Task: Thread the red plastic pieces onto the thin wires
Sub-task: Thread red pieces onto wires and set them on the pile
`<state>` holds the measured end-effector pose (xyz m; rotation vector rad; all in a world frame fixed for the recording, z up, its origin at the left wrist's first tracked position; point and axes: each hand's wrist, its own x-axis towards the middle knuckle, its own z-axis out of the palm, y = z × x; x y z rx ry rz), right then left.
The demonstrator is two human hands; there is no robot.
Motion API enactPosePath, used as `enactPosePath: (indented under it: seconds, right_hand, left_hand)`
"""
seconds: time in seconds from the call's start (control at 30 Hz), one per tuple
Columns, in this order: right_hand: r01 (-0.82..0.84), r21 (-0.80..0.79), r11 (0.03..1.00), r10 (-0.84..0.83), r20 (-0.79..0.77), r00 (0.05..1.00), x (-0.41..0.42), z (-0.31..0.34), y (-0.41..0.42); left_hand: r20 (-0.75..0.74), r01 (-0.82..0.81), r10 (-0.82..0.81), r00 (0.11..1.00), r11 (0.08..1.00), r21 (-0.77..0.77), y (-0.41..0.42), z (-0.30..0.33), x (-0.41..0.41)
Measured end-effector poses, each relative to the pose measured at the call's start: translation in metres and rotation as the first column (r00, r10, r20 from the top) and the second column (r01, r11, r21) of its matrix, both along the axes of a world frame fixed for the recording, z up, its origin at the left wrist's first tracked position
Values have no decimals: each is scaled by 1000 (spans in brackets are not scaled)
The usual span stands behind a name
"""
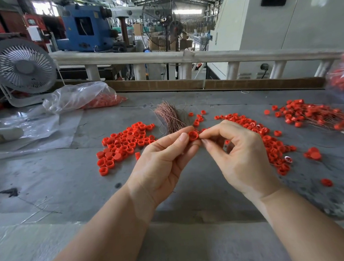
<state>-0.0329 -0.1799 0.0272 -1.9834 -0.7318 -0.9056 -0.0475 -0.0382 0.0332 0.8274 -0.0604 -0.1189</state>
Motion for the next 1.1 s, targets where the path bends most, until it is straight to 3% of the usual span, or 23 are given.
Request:
enactPosePath:
  seconds: [0.8,1.1]
  right_hand:
    - [22,20,1000,-22,1,1000,1,2,-1]
    - [29,-1,1000,-29,-3,1000,2,1,-1]
  left_hand:
    - [3,61,-61,998,998,-9,2,0,1]
    - [59,2,-5,998,998,58,0,-2,0]
